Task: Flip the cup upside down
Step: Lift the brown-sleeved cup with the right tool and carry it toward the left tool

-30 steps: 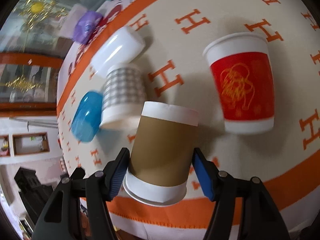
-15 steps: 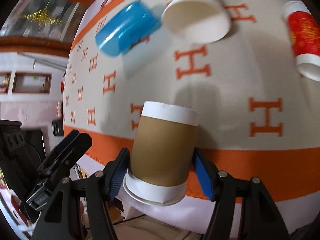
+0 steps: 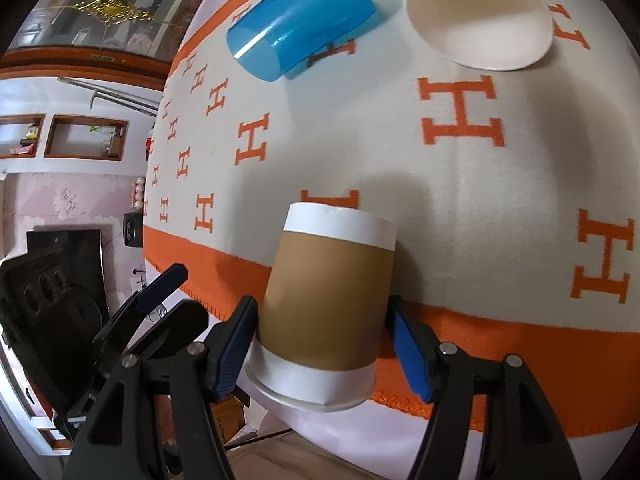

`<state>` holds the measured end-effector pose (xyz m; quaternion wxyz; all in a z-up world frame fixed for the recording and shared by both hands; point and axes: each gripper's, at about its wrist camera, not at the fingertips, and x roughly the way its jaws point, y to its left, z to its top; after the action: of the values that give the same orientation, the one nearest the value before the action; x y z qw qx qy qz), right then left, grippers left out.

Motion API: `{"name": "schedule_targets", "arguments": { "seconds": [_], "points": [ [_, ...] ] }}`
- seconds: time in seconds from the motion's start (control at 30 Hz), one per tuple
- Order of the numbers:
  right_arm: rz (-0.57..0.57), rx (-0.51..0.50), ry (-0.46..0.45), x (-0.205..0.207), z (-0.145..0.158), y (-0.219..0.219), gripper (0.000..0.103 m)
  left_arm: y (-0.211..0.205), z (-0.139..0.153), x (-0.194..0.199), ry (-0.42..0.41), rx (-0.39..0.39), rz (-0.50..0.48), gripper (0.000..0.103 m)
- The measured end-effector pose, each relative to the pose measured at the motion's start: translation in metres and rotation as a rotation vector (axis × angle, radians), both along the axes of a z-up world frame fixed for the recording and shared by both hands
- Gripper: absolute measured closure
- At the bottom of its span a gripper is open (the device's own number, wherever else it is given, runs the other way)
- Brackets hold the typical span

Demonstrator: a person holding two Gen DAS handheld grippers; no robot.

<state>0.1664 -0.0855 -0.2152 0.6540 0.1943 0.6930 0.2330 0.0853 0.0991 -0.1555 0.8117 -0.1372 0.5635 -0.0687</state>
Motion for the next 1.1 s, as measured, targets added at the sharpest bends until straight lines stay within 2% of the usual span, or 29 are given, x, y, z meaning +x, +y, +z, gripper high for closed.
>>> {"name": "schedule_targets", "arguments": {
  "seconds": [0.23,0.33,0.63,0.97,1.1],
  "points": [
    [-0.074,0.044,0.005,-0.002,0.002,-0.015,0.034,0.005,-0.004,0.003,0.022,-0.002,0.021,0.006],
    [-0.083,0.045,0.006,-0.004,0.002,-0.017,0.029,0.007,-0.006,0.004,0.032,-0.017,0.028,0.006],
    [-0.081,0.06,-0.015,-0.013,0.014,-0.024,0.028,0.004,-0.006,0.005,0.047,-0.034,0.017,0.006],
    [-0.14,0.044,-0.124,-0.038,0.031,-0.057,0.028,-0.016,0.0,0.011,0.077,-0.067,-0.071,0.006],
    [-0.187,-0.002,-0.2,-0.048,0.038,-0.069,0.029,-0.026,0.001,0.015,0.094,-0.096,-0.108,0.006]
  ]
}}
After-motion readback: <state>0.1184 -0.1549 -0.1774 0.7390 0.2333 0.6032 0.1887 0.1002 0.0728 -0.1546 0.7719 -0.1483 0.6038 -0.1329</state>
